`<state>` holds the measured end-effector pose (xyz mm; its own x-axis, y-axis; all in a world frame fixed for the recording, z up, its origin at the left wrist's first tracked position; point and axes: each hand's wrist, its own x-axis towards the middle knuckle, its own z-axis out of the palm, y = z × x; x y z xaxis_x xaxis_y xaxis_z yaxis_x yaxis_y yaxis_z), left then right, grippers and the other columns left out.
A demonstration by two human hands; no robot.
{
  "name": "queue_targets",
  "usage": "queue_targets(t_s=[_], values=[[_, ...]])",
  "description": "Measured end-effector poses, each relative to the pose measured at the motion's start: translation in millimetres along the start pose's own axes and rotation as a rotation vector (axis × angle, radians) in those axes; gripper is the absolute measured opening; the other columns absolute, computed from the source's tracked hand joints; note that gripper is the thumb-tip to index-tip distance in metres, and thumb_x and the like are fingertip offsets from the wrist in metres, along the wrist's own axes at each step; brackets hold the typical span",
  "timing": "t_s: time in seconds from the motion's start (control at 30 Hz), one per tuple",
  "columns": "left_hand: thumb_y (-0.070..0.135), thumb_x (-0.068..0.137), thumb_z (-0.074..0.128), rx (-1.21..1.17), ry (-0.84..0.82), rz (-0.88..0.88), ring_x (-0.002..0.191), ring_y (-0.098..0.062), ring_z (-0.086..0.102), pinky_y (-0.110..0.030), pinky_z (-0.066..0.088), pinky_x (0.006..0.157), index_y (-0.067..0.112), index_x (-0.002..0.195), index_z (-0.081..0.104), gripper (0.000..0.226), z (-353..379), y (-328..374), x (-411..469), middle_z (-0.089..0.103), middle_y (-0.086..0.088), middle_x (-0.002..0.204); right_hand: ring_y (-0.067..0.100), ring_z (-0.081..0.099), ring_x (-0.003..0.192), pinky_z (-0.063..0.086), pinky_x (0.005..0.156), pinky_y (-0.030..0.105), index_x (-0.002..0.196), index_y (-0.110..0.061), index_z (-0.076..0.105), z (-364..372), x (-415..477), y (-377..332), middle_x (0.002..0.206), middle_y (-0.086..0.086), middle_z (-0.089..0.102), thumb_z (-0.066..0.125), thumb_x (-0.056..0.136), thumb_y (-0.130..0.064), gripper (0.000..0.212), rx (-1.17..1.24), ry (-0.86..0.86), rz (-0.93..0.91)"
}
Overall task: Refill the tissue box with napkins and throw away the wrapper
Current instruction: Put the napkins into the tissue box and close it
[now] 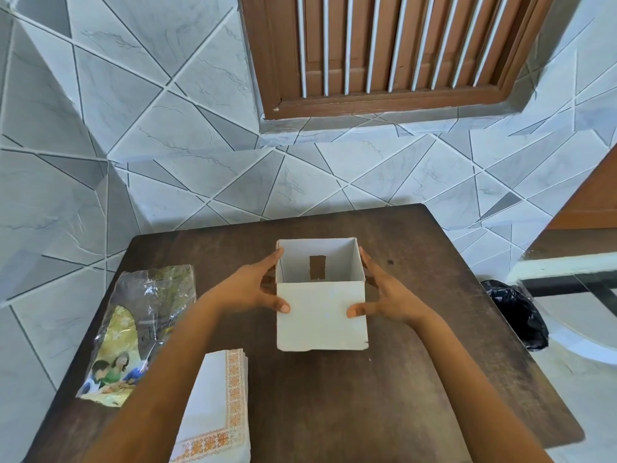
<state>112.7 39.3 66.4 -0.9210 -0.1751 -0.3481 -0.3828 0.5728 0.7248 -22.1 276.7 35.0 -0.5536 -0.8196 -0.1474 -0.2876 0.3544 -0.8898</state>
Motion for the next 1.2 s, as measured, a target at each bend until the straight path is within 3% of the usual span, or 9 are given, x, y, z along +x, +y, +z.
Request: queue_targets(t_s=[0.2,0.3,0.4,0.5,0.63,0.9,1.0,1.07,1.2], values=[[0.027,0.07,0.078,0.105,0.301,0.068,0.108,-0.026,0.062,-0.039,0.047,0.1,0.028,0.142,0.033,0.085,15,2,3,0.057,-0.009,0.131,0.021,0.032,0.131,0.028,0.109,0.044,0.145,-0.028,0.005,6,18,3,0.146,0.002,0.031,0.081,0.062,-0.038,0.112,-0.31,0.251,-0.058],[0.031,0.07,0.078,0.113,0.322,0.081,0.108,-0.025,0.062,-0.036,0.048,0.097,0.03,0.14,0.035,0.081,18,2,0,0.058,-0.007,0.131,0.022,0.034,0.131,0.037,0.107,0.046,0.138,-0.031,0.009,4,23,3,0.138,-0.005,0.03,0.083,0.06,-0.03,0.108,-0.145,0.188,-0.042],[0.031,0.069,0.078,0.056,0.328,0.081,0.109,-0.025,0.062,-0.039,0.047,0.099,0.031,0.139,0.037,0.081,20,-1,-9,0.057,-0.005,0.132,0.017,0.042,0.126,0.049,0.098,0.037,0.129,-0.034,0.01,6,16,4,0.129,-0.018,0.033,0.083,0.061,-0.025,0.101,-0.05,0.11,-0.051],[0.028,0.071,0.078,-0.007,0.33,0.081,0.111,-0.024,0.061,-0.041,0.046,0.1,0.037,0.139,0.032,0.083,32,-11,-26,0.057,-0.001,0.133,0.01,0.042,0.125,0.049,0.099,0.036,0.134,-0.038,0.011,29,0,13,0.13,-0.026,0.034,0.082,0.062,-0.026,0.102,0.027,0.147,-0.102],[0.03,0.076,0.073,-0.029,0.369,0.108,0.117,-0.024,0.058,-0.045,0.045,0.102,0.046,0.135,0.019,0.082,50,-18,-38,0.053,0.0,0.137,0.021,0.038,0.129,0.044,0.101,0.05,0.142,-0.032,0.013,52,-7,24,0.14,-0.01,0.033,0.083,0.057,-0.039,0.111,0.016,0.303,-0.151],[0.029,0.079,0.07,-0.068,0.41,0.068,0.119,-0.022,0.056,-0.041,0.043,0.102,0.038,0.144,0.016,0.085,52,-11,-31,0.052,0.001,0.138,0.02,0.037,0.133,0.036,0.105,0.057,0.143,-0.038,0.007,45,3,23,0.146,-0.008,0.035,0.077,0.054,-0.06,0.116,-0.055,0.278,-0.074],[0.032,0.078,0.071,-0.127,0.397,0.056,0.126,-0.021,0.05,-0.046,0.04,0.106,0.04,0.143,0.02,0.084,53,-14,-35,0.046,0.005,0.143,0.021,0.015,0.143,0.016,0.115,0.057,0.144,-0.035,0.003,47,-8,14,0.156,-0.004,0.015,0.076,0.055,-0.059,0.118,-0.114,0.312,0.005],[0.034,0.077,0.072,-0.165,0.403,0.03,0.131,-0.02,0.045,-0.048,0.036,0.108,0.039,0.142,0.023,0.082,54,-19,-41,0.042,0.006,0.146,0.018,-0.006,0.145,-0.002,0.119,0.048,0.146,-0.024,-0.003,52,-19,10,0.158,-0.001,-0.001,0.072,0.063,-0.057,0.116,-0.243,0.358,0.009],[0.033,0.077,0.072,-0.208,0.435,0.003,0.134,-0.019,0.04,-0.046,0.035,0.108,0.035,0.138,0.035,0.072,48,-24,-59,0.039,0.006,0.148,0.014,-0.016,0.141,-0.026,0.11,0.025,0.146,-0.021,0.009,58,-34,-13,0.156,0.0,-0.003,0.037,0.067,-0.077,0.101,-0.5,0.548,-0.103]])
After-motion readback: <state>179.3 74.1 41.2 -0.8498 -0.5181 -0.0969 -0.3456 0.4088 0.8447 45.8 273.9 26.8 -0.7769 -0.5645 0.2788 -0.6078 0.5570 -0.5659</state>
